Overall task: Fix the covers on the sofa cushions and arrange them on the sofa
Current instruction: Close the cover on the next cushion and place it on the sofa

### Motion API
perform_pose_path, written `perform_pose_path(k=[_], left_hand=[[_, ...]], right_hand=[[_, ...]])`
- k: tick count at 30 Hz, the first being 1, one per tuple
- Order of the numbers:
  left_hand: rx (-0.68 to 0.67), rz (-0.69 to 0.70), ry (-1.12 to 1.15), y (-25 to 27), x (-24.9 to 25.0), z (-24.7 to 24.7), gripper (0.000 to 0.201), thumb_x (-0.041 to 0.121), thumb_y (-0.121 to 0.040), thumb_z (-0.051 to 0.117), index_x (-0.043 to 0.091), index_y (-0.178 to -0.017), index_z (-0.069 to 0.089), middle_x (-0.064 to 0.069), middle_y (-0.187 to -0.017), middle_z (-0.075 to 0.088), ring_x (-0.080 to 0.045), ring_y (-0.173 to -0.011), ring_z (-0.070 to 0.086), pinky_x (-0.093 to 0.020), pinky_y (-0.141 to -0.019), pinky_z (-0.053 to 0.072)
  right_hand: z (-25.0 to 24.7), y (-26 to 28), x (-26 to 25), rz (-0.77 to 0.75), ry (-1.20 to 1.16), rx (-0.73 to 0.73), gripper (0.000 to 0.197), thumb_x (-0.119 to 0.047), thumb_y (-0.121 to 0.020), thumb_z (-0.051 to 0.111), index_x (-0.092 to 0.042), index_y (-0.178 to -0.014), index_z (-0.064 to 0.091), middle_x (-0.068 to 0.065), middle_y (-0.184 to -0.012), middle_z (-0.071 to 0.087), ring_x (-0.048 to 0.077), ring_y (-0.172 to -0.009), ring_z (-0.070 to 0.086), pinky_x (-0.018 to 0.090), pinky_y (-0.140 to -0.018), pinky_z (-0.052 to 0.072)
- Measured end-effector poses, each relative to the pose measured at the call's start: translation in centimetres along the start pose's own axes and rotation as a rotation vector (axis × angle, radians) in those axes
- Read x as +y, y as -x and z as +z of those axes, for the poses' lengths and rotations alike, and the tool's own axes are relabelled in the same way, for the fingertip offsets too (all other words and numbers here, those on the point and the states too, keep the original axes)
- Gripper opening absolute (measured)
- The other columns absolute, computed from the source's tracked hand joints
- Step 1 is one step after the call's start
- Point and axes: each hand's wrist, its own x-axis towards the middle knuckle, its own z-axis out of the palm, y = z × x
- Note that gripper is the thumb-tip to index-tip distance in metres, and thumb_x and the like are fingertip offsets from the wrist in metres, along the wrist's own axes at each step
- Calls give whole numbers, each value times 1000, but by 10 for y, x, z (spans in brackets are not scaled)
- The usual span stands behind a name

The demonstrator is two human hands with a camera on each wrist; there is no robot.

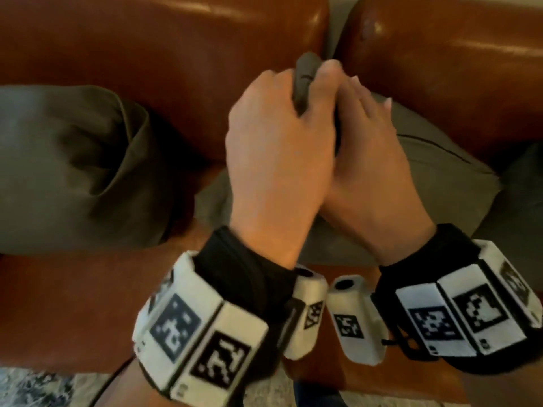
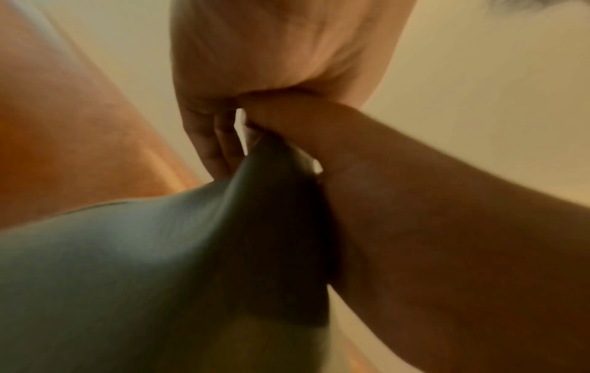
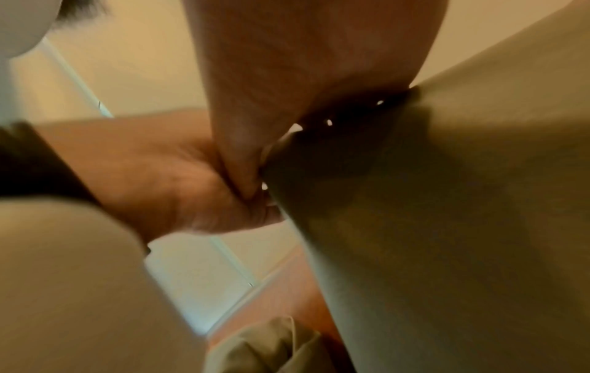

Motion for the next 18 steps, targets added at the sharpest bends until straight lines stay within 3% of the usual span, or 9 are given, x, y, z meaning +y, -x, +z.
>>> perform_pose_path(k=[2,3,4,5,7,9,12,14,18], left_hand=[[-69,26,-64,9,21,8,36,45,-98,48,21,-73,57,4,-74,57,-9,-63,56,-30,-58,48],[-89,48,-87,13,28,13,36,46,-98,47,20,-75,56,6,-77,55,-8,-66,55,-31,-61,49],[-88,82,-92,16,34,18,34,46,-98,47,21,-80,58,6,-82,54,-9,-71,55,-32,-66,50],[-77,120,-84,19,37,22,31,46,-98,47,20,-92,62,6,-91,55,-9,-81,56,-35,-73,51],[-101,171,-42,28,34,27,46,45,-98,46,16,-133,53,1,-118,53,-14,-107,55,-40,-89,49],[-141,158,-30,39,19,27,57,46,-97,44,16,-146,40,-2,-130,48,-16,-119,50,-42,-96,46],[-60,64,-154,59,-22,15,51,46,-95,43,18,-136,50,-1,-125,50,-16,-116,49,-44,-98,45],[36,32,-264,72,-50,-2,42,45,-95,45,18,-125,56,-2,-118,51,-17,-110,48,-46,-93,45],[331,-237,-187,84,-96,-41,36,43,-94,55,13,-114,51,-2,-112,44,-23,-104,48,-50,-90,46]], right_hand=[[-8,1,-2,2,-84,154,61,-49,-92,31,-7,-134,46,6,-133,54,24,-128,49,45,-109,37],[-12,3,-1,30,-154,232,46,-39,-95,31,-9,-122,54,2,-115,62,20,-112,59,31,-99,46],[-17,6,1,75,-236,288,32,-32,-98,34,-15,-108,59,-7,-97,63,11,-93,63,16,-85,47],[-22,8,5,118,-286,336,24,-30,-99,37,-19,-97,59,-13,-82,60,5,-78,61,10,-72,45],[-33,12,10,121,-272,432,24,-29,-99,41,-16,-88,58,-8,-72,57,10,-66,58,19,-63,44],[-44,12,20,142,-275,562,25,-33,-99,45,-18,-85,59,-3,-75,59,11,-68,58,28,-66,45],[-59,5,33,298,-401,690,29,-45,-91,50,-28,-72,63,-8,-76,62,16,-77,64,35,-76,51],[-69,4,35,381,-610,743,31,-44,-88,56,-27,-62,66,-10,-68,62,19,-74,63,37,-74,50],[-84,8,34,531,-908,825,16,-28,-95,57,-23,-82,63,-10,-79,74,13,-84,71,38,-87,57]])
